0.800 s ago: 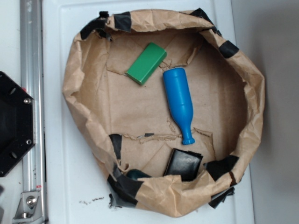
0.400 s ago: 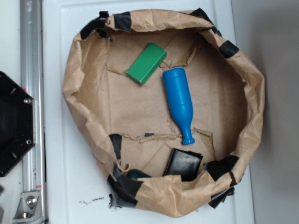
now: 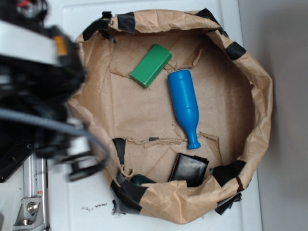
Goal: Grab the green block.
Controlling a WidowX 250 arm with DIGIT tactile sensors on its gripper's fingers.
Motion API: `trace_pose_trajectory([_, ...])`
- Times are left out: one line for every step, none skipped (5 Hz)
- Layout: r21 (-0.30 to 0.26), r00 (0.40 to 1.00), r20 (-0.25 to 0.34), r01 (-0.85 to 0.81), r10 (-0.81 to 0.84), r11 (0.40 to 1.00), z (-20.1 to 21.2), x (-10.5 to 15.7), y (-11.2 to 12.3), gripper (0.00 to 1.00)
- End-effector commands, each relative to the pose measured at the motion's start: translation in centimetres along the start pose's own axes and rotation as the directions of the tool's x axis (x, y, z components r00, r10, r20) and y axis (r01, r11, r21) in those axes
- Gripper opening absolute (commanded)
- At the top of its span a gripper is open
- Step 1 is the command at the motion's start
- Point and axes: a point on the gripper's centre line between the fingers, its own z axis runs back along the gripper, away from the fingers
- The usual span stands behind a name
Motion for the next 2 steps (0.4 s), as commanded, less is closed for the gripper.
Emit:
trace_pose_trajectory([0.014,0.979,0.033,-0.201,0.200,0.980,-5.5,2.5,2.6,1.00])
trace_pose_trajectory([0.021,0.960,0.009,-0.279,0.279,0.960,-8.6,2.3,4.3,1.00])
